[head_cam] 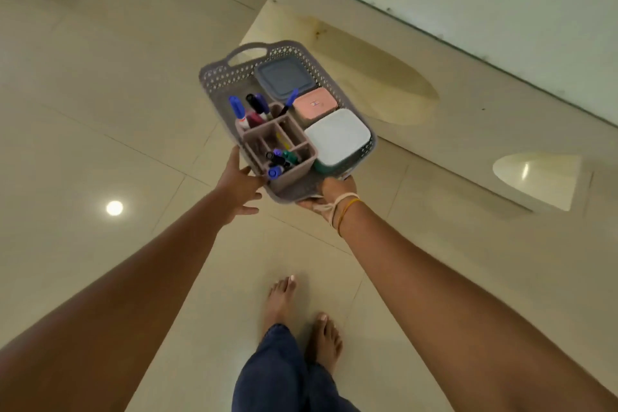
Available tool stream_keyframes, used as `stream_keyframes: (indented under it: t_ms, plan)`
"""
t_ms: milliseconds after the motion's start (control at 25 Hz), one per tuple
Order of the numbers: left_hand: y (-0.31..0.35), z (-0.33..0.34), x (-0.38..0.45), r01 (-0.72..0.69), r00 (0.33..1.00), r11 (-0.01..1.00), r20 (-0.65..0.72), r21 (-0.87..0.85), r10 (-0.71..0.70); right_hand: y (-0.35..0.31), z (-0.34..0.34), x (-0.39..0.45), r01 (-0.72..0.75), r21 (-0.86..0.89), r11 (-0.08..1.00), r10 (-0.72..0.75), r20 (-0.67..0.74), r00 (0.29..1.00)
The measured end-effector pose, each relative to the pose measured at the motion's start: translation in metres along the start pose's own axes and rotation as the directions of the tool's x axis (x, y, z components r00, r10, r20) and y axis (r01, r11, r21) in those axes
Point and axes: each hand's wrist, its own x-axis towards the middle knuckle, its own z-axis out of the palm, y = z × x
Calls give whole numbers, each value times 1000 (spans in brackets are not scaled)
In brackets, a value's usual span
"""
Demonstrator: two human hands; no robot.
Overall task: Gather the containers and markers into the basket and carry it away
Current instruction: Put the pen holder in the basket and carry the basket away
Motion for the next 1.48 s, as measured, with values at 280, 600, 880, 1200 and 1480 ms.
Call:
stream_keyframes:
  t_ms: [280, 600, 880, 1200, 1480]
  plan:
    - [10, 45, 122, -147, 987, 976, -94, -160, 133, -22, 53, 99, 193, 151, 970, -172, -140, 975]
    - [73, 75, 247, -286, 954, 957, -105, -51, 279, -75, 96, 188, 280, 233, 931, -218, -258, 941]
    - [126, 92, 321, -424, 901, 905, -78, 37, 426, -118, 111, 243, 289, 201, 936, -265, -139, 954]
    - [141, 94, 363, -439, 897, 887, -137, -146, 421, -146, 68, 294, 147, 316, 937, -222, 214, 951]
    - [131, 97, 363, -518, 851, 855, -109, -9, 514, -145, 74, 307, 177, 340, 924, -254, 195, 947]
